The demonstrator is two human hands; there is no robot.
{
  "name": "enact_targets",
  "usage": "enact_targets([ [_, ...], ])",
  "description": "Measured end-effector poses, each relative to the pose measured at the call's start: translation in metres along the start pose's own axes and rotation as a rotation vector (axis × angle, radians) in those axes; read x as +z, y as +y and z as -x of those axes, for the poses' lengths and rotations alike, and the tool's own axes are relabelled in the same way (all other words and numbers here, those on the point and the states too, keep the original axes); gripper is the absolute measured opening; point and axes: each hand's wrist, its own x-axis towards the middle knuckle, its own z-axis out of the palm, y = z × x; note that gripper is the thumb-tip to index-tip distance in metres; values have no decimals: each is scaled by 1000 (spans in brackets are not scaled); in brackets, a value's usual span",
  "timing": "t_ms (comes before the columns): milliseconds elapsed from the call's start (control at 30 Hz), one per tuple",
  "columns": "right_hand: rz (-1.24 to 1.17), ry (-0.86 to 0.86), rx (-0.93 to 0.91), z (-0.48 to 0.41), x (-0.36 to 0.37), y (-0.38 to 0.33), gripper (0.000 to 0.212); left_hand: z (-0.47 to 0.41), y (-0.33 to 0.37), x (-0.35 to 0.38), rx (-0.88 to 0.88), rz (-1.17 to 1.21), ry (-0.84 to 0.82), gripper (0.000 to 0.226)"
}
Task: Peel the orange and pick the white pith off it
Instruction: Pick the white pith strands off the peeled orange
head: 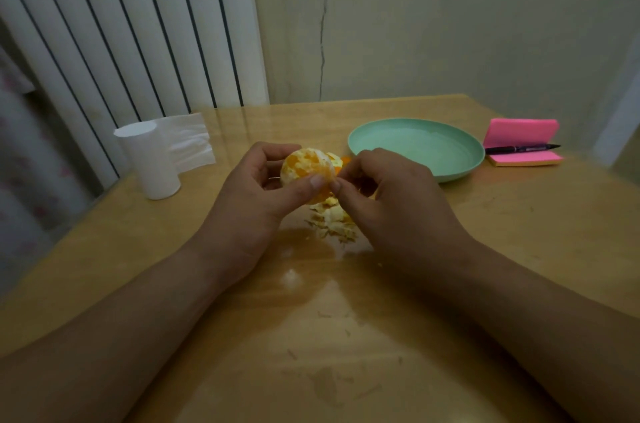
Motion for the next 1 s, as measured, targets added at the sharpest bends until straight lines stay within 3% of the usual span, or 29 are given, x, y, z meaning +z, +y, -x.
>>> enact_targets([
  [400, 61, 79, -9, 0, 1, -3, 10, 6, 4, 11, 80, -74, 48, 46],
  [600, 15, 106, -32, 0, -1, -3, 11, 5, 2, 10, 42, -35, 22, 52],
  [1000, -134, 40, 103, -5, -3, 15, 8, -5, -8, 0, -165, 450, -217, 49],
])
